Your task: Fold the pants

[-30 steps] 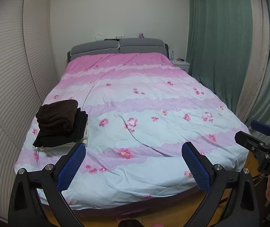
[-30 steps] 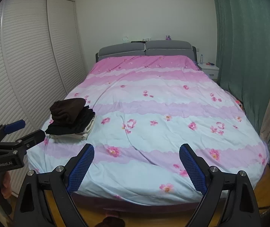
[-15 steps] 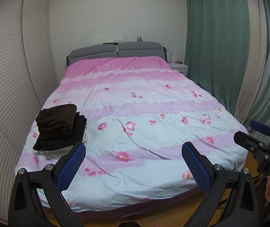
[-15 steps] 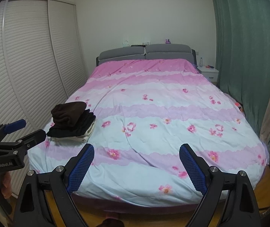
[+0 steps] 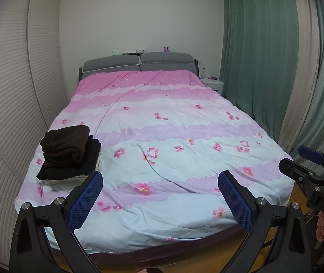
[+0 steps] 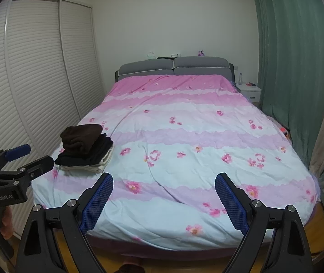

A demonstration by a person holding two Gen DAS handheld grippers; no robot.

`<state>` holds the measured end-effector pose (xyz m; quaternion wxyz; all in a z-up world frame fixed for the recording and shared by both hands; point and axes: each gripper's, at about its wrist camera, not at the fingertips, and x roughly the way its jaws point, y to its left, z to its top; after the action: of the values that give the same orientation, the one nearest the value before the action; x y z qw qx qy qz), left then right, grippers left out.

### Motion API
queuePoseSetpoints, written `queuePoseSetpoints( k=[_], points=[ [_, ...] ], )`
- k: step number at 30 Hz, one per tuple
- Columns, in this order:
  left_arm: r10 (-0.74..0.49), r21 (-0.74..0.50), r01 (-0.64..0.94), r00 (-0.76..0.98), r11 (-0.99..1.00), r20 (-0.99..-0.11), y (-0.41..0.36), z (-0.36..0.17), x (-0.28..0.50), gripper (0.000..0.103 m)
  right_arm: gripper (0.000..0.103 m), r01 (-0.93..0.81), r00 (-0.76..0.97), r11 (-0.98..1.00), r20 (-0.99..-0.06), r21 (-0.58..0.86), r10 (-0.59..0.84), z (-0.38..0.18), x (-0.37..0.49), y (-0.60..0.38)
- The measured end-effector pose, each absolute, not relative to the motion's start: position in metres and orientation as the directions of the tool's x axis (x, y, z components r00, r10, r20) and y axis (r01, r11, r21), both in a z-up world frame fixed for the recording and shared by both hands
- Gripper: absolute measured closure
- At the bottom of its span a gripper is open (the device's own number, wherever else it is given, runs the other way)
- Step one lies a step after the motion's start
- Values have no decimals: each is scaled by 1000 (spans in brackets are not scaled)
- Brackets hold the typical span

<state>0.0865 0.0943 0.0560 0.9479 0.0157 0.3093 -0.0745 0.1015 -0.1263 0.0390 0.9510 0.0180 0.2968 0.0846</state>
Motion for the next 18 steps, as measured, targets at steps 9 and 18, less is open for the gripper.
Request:
queuePoseSetpoints(
  k=[9,18],
  points=[
    [-135,-18,154,797,988,-588,90,56,85,0,11,-144,809,986,-564,83,165,40,98,-131],
    [-141,-21,160,797,987,-587,87,57,83,0,11,-141,808,987,-566,82,162,41,97,-132]
  ],
)
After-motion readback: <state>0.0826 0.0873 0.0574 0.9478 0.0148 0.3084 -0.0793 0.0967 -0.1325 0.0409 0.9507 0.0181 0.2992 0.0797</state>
